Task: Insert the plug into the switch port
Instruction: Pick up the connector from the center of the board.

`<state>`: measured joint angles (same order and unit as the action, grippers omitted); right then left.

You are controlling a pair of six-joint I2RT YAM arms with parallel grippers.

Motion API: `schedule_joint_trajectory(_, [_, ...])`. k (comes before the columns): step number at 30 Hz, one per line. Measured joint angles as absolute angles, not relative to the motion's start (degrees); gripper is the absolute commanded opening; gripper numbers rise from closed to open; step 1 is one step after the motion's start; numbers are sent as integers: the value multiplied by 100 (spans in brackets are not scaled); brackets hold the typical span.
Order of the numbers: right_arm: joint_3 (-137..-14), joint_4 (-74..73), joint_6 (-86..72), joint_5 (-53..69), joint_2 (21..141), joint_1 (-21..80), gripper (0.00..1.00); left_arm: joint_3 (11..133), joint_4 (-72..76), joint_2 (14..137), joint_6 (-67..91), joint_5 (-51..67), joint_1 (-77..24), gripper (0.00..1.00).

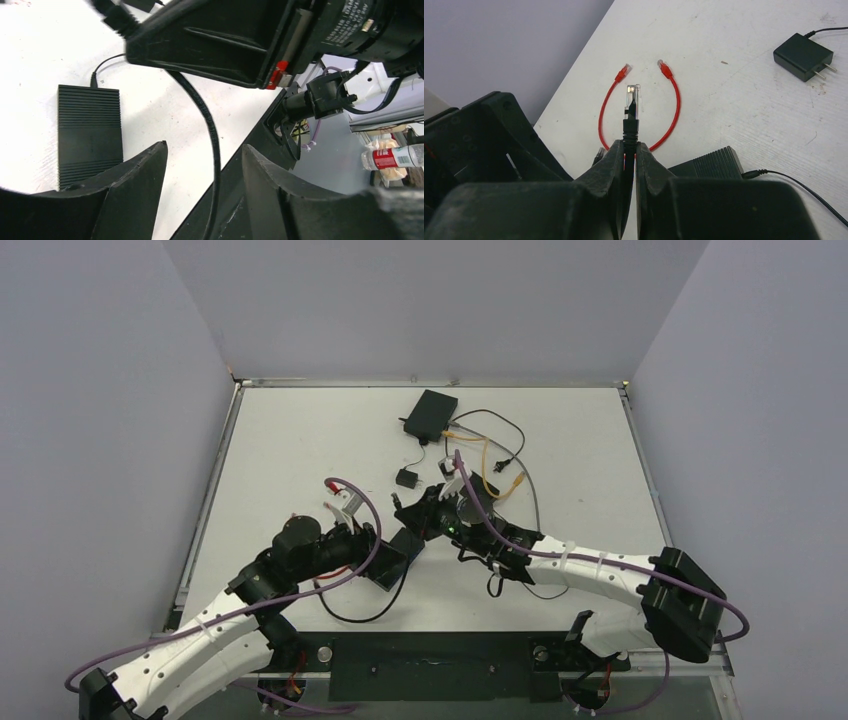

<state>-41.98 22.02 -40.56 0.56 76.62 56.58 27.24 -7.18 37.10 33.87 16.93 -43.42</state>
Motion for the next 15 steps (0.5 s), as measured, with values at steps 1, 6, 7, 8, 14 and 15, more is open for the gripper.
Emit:
schedule_joint_trajectory(1, [-4145,2202,-4010,56,7609,5658,0,2727,-746,3684,3404,1632,-4342,57])
schedule_joint_trajectory(6, [-3979,2196,-3769,102,7218,5658,0,2836,-1050,3551,3413,1264,-4342,58])
schedule_joint_trajectory(7, [-3948,2193,-3701,115,7107,5658,0,2888,-1122,3520,3413,1166,-4342,58])
schedule_joint_trajectory(8, [-3922,2176,-3634,130,6991,5658,0,2961,-1203,3476,3415,1044,-4342,58])
schedule_joint_trajectory(14, [-3918,1914,-3188,152,6123,5658,0,3328,-1553,3170,3415,322,-4342,59])
schedule_joint_trajectory(15, [-3946,1848,-3114,152,5992,5658,0,3352,-1586,3109,3415,220,-4342,59])
